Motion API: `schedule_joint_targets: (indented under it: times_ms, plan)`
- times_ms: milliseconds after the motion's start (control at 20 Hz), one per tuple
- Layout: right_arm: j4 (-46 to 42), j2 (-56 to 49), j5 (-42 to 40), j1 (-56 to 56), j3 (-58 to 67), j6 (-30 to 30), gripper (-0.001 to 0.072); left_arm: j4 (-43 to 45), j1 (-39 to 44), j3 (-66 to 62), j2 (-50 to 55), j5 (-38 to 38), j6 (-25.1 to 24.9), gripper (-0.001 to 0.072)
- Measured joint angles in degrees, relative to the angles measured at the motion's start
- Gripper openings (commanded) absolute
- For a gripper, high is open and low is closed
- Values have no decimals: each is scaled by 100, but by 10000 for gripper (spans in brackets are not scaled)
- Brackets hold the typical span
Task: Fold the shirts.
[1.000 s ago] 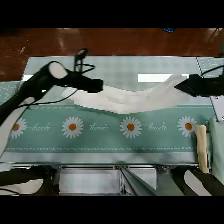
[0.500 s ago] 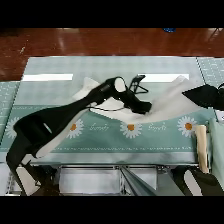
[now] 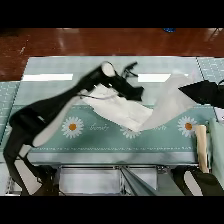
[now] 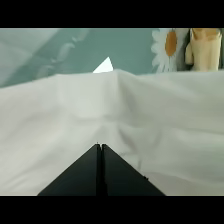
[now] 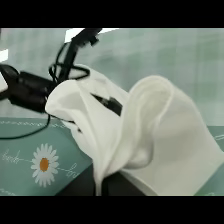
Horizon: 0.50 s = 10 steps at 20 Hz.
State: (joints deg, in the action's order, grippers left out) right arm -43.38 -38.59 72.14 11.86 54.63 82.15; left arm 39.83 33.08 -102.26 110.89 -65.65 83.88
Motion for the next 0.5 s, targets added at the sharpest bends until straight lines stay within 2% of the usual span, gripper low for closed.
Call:
schedule_joint_targets:
  times_ms: [150, 300, 500]
  plan:
    - [223, -481, -511, -793, 24, -17, 18, 155, -1274, -39, -610, -466, -63, 18]
    - [345, -1403, -1255, -1753, 323, -26, 18, 424, -2428, 225, -1628, -835, -267, 19]
    - [525, -3130, -1950, -2789, 1351, -33, 18, 579, -3587, 1434, -3440, -693, -745, 19]
